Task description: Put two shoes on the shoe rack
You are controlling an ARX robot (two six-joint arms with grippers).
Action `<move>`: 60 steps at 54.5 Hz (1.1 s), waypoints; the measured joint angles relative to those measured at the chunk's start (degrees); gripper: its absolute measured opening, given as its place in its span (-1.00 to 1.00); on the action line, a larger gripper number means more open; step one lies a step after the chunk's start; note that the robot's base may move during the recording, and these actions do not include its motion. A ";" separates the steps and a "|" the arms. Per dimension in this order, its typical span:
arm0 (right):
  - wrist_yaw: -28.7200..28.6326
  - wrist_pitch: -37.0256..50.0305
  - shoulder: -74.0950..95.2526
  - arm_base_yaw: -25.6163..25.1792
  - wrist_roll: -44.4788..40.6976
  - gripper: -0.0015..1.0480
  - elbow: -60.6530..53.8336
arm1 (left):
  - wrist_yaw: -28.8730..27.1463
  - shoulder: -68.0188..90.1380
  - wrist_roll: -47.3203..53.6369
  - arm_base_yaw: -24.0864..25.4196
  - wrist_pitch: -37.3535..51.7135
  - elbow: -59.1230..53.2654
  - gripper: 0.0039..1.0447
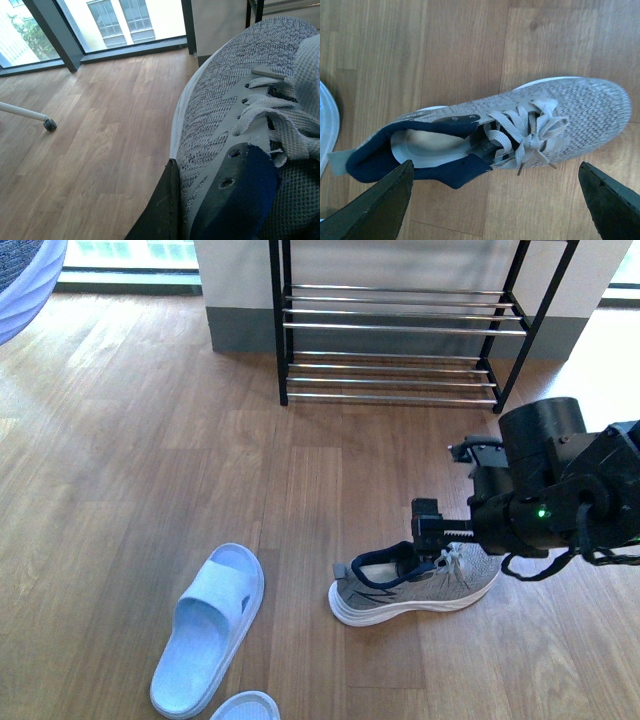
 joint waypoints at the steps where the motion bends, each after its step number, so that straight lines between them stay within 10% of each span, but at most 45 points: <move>1: -0.04 -0.11 0.44 0.02 0.00 0.82 0.35 | 0.00 0.00 0.02 0.00 0.00 0.00 -0.98; 60: 2.49 -20.92 19.85 -4.39 22.27 0.82 23.08 | 0.00 0.00 0.00 0.00 0.00 0.00 -0.98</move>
